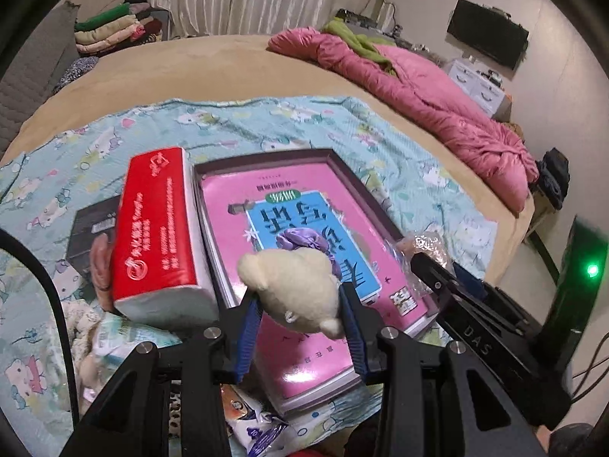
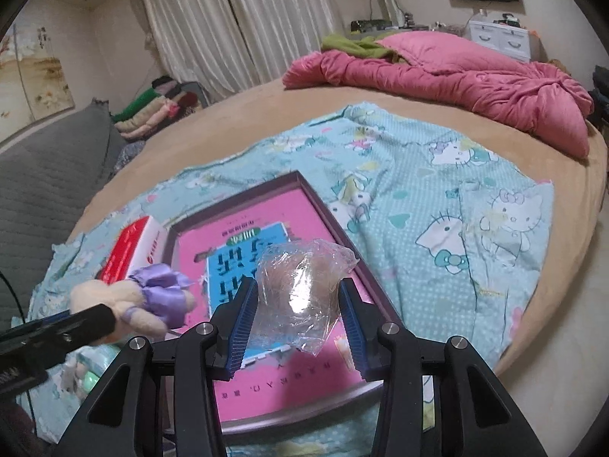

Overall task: Organize soft objects
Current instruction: 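Carry the bear with left tool while right tool carries the bag toward the tray, then lower the bear onto the pink book with left tool while right tool sets the bag down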

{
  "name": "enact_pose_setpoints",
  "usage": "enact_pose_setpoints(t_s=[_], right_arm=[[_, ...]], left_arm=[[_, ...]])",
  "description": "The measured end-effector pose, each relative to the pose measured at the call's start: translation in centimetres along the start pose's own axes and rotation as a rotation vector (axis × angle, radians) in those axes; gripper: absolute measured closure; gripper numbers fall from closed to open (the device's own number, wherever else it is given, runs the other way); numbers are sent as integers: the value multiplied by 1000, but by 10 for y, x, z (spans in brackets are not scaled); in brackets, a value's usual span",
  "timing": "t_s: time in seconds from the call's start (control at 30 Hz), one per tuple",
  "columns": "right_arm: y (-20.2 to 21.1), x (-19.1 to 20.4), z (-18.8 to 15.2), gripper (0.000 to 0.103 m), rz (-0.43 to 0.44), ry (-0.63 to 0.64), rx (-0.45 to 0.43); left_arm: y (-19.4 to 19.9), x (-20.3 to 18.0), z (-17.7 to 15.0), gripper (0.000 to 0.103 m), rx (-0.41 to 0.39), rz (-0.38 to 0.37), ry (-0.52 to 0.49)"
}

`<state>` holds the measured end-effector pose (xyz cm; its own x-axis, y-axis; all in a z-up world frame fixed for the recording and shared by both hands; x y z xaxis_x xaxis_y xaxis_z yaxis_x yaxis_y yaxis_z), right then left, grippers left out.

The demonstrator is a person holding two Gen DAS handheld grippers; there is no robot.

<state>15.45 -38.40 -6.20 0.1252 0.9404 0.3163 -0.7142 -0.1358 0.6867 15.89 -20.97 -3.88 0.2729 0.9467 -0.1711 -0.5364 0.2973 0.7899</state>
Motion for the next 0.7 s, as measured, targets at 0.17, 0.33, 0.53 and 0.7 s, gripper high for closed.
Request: enact_pose_setpoints(t_s=[0.17,0.33,0.53,0.7], right_arm=[[-15,-3,-10,58,-13,15,71],[-25,-8,-18,58,-46,20,122],[-33,-15,-25,57,-86,22,164],[-38,-21,-28,56,-111,16,183]], left_arm=[[-18,-4,-12,62,40,-15,0],[-33,-12,-27,62,84,-35,-23],[-42,-16,-37,62,117,-46,-28],[-47,-17,-41,62,140,-55,-25]])
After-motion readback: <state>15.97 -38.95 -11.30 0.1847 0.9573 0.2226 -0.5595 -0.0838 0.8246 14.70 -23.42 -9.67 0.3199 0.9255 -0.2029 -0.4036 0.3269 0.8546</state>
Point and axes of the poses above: each gripper's, at about its wrist camera, not at the fingertips, and y roughly against the way its jaws point, x to its left, z to its top, the point moved 6 cm from there along -y, roughly the way its jaws point, and after that the axes turned 5 degrees about -y, right-handed, at the moved point
